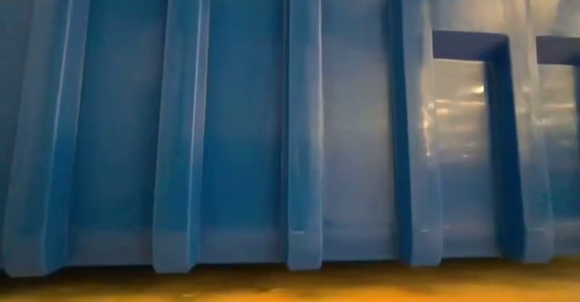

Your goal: Sort blocks

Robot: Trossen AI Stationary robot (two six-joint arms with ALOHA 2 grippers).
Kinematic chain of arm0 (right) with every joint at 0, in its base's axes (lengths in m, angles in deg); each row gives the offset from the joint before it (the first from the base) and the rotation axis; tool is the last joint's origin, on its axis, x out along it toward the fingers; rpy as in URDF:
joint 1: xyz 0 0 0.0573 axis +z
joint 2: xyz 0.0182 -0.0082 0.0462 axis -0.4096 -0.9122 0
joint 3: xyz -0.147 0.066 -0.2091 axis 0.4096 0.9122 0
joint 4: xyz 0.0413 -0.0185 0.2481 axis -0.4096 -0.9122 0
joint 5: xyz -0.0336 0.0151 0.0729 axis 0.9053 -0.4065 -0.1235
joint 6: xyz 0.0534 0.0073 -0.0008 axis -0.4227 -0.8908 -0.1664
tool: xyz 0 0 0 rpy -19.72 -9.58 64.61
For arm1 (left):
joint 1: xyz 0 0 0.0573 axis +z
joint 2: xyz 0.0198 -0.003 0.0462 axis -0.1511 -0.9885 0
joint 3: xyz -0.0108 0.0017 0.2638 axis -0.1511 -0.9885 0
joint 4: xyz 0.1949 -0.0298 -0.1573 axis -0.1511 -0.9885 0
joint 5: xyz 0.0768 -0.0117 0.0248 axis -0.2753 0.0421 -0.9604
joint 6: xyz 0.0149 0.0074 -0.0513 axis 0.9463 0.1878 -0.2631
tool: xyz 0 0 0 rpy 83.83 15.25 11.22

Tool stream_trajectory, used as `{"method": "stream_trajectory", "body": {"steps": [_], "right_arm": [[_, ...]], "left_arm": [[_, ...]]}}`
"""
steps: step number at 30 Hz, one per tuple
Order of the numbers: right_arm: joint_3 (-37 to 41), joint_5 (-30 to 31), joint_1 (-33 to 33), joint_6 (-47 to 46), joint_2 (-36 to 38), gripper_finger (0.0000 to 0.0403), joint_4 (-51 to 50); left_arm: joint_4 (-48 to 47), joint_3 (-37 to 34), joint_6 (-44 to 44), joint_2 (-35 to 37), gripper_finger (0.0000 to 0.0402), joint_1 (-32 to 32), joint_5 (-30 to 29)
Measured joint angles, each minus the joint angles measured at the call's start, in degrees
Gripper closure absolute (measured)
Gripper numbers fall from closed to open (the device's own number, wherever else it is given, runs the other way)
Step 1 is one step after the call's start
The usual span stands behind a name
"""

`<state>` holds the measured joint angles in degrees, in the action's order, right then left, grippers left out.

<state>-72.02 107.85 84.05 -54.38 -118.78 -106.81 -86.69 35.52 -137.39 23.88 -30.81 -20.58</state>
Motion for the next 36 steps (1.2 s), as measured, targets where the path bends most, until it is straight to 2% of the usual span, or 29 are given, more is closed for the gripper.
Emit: {"method": "stream_trajectory", "body": {"steps": [2, 4, 8, 11, 15, 20, 25, 28, 32, 36], "right_arm": [[0.0, 3.2, -1.5, 1.1, 0.9, 0.0403, -0.1], [0.0, 7.6, -2.8, 2.2, 1.5, 0.0403, -0.4], [0.0, 20.1, -4.9, 3.9, 2.4, 0.0403, -0.1], [0.0, 26.9, -6.9, 5.5, 3.3, 0.0403, -0.4], [-2.0, 34.5, -9.1, 9.8, 3.3, 0.0403, -0.2], [-9.6, 42.7, -10.8, 20.5, 2.2, 0.0403, -0.3], [-20.3, 51.0, -13.1, 36.7, 0.4, 0.0403, 1.1], [-26.6, 55.0, -14.3, 49.4, -1.0, 0.0403, 5.5], [-33.4, 59.2, -14.9, 71.4, -2.8, 0.0403, 17.6], [-38.8, 62.3, -14.9, 97.7, -4.0, 0.0403, 35.0]], "left_arm": [[7.6, 0.0, 8.0, 0.0, 0.0293, 2.3, -4.1], [14.9, 0.0, 17.4, 0.0, 0.0284, 5.2, -5.6], [28.2, 0.0, 36.1, -0.3, 0.0267, 12.9, -5.5], [36.3, 0.0, 46.5, -0.4, 0.0257, 17.9, -2.1], [43.9, 0.0, 52.8, -0.7, 0.0252, 23.0, 3.3], [48.9, 0.0, 53.2, -0.8, 0.0252, 24.2, 6.5], [52.2, 0.0, 54.3, -0.8, 0.0252, 24.1, 6.7], [54.1, 0.0, 56.2, -0.8, 0.0252, 24.1, 6.7], [54.2, 0.0, 57.4, -0.8, 0.0252, 24.4, 6.0], [51.5, 0.0, 58.1, -0.8, 0.0252, 25.5, 4.6]]}}
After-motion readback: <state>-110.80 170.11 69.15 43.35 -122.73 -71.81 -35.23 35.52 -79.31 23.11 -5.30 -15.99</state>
